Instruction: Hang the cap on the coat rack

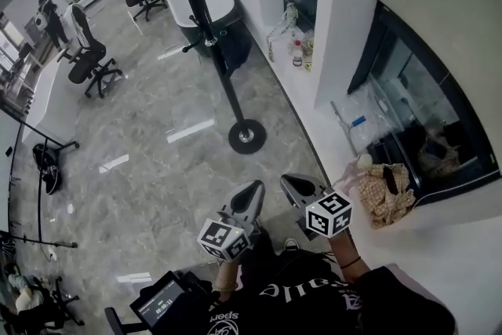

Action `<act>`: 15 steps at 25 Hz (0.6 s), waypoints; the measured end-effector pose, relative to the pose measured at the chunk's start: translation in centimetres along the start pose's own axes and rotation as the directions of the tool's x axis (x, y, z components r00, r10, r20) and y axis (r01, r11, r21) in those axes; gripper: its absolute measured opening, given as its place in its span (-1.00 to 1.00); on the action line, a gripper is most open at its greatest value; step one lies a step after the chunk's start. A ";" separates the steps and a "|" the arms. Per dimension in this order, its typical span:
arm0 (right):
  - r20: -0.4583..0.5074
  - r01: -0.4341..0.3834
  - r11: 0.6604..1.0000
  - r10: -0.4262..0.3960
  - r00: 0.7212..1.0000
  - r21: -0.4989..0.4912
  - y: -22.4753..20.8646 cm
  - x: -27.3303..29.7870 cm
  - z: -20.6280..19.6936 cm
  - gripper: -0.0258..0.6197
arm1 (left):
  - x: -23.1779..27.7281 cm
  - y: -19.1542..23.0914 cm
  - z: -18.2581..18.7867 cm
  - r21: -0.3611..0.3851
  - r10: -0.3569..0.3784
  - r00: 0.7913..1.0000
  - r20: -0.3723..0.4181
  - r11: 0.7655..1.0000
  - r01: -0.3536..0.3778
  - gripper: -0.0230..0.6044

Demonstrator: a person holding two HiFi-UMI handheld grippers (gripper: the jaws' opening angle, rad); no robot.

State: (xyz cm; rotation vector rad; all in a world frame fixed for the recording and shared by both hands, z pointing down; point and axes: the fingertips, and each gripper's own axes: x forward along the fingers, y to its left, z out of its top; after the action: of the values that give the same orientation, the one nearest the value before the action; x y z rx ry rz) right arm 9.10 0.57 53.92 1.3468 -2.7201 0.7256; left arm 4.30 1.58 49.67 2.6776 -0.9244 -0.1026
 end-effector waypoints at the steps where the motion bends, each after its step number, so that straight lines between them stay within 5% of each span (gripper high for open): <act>1: -0.004 -0.005 1.000 0.005 1.000 0.004 0.1 -0.8 -0.5 -0.87 | -0.3 -0.9 -0.6 -0.002 0.002 1.000 -0.008 1.000 -0.002 -0.91; 9: -0.008 -0.053 0.999 0.053 0.999 0.002 1.9 -4.7 -2.7 -0.87 | -2.2 -6.2 -2.9 0.115 0.030 0.997 -0.071 0.993 -0.021 -0.91; 15: 0.013 -0.059 0.998 0.059 0.998 -0.011 3.5 -6.1 -2.4 -0.87 | -3.6 -7.3 -2.5 0.121 0.033 0.998 -0.060 0.992 -0.025 -0.91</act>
State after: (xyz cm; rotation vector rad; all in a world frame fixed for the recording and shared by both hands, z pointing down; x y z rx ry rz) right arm 9.82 7.95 53.31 1.2790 -2.7803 0.7074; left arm 6.19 9.85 49.72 2.7582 -0.9786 0.0435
